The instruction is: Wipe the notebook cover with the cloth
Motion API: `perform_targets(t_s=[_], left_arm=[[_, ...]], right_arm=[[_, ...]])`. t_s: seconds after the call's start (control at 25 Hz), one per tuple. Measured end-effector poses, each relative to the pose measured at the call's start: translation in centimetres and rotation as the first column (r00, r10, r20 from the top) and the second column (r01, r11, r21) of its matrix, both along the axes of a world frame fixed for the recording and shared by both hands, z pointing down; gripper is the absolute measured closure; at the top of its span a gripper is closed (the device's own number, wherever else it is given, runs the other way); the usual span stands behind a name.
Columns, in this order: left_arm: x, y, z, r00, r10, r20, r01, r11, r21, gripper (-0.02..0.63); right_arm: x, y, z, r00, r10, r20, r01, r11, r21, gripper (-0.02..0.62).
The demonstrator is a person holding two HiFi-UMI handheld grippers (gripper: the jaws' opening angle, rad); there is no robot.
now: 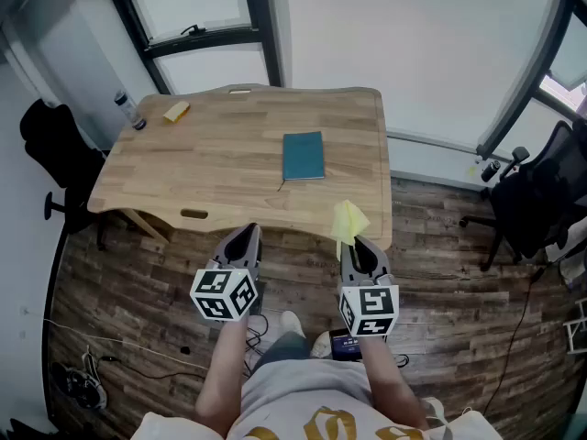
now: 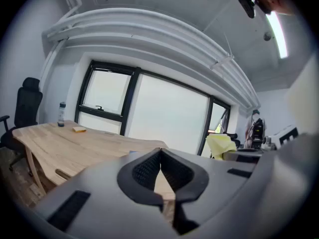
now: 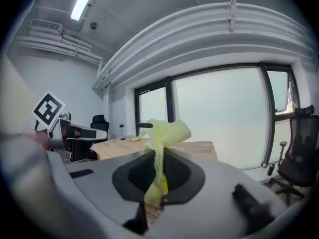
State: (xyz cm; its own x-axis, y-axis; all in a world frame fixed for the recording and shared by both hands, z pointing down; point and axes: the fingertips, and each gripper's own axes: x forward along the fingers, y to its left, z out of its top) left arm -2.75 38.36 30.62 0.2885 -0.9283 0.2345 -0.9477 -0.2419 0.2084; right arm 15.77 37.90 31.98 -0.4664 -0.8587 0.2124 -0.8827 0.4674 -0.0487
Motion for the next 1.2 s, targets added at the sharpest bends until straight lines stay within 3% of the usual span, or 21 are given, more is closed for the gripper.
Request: perform_targets(t_s=[0.48,0.8,1.0,1.2], left_arm=[[0.4,-0.7,0.9,1.0,0.006,0.016,-0.006,1.0,-0.025,0.592],[-0.3,-3.4,2.3,1.0,-0.017,-0.019,0.017,0.999,-0.045,0.592],[-2.2,-7.8,3.9,0.999,-0.03,-0.012,0.03,0.998,-0.055,0.592],[-4.1,-16.6,4.7,1.0,-0.022,0.012,0.022,0.999,-0.047,0.592]], right_arm=[[0.0,-1.0,-0.5,0.999,-0.035,0.008,0.035,0.999,0.014,0.558],[-0.7,-4.0,0.0,0.998,-0.065,0.023,0.064,0.998,0.023,0.558],[-2.0,-9.3,1.3,0.998,-0.051,0.033,0.051,0.999,0.012,0.558],[-4.3,-17.6,2.3,1.0,-0.028,0.005,0.028,1.0,-0.008,0.558]])
